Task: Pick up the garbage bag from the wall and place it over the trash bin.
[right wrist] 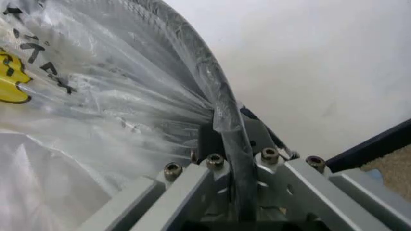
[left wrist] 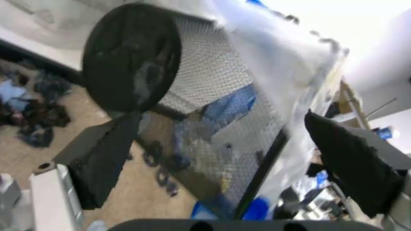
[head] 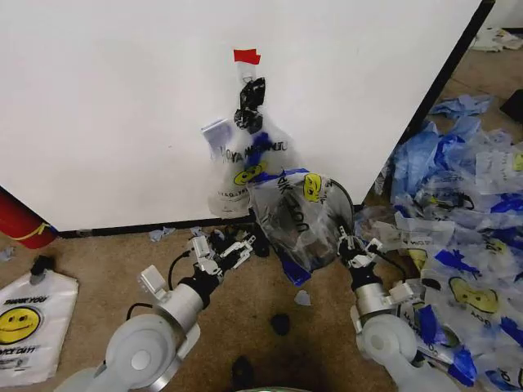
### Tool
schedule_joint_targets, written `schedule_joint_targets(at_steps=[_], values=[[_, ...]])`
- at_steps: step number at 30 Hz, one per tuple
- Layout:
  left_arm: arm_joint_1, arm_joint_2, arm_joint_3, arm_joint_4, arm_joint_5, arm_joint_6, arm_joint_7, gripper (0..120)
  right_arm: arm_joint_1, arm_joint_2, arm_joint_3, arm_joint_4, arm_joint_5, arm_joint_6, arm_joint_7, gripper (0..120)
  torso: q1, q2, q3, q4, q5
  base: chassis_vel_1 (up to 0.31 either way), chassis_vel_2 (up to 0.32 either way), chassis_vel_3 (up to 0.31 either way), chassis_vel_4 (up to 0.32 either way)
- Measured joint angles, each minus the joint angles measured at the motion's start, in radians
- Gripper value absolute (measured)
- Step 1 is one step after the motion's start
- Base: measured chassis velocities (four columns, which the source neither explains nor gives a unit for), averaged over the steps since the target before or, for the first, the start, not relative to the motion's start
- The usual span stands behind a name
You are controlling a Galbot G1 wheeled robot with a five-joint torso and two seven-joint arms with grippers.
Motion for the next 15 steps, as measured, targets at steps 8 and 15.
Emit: schedule_joint_targets(at_steps=[8,15], values=[[-0.022,-0.003,-0.010,0.001,-0.030,-0.012,0.013,100,0.007,-0.001,-0.007,-0.017,-0.007,0.000,-0.004,0,0.000,0.000,0.000,0.0000,0.0000,0.000,0.000,0.000,0.000],[-0.017,-0.011,-0.010,0.001,-0.034,-0.019,0.022,100,0.011,-0.003,-0.013,-0.014,-0.007,-0.003,-0.004,0,0.000,0.000,0.000,0.0001,0.0001,0.000,0.000,0.000,0.000]])
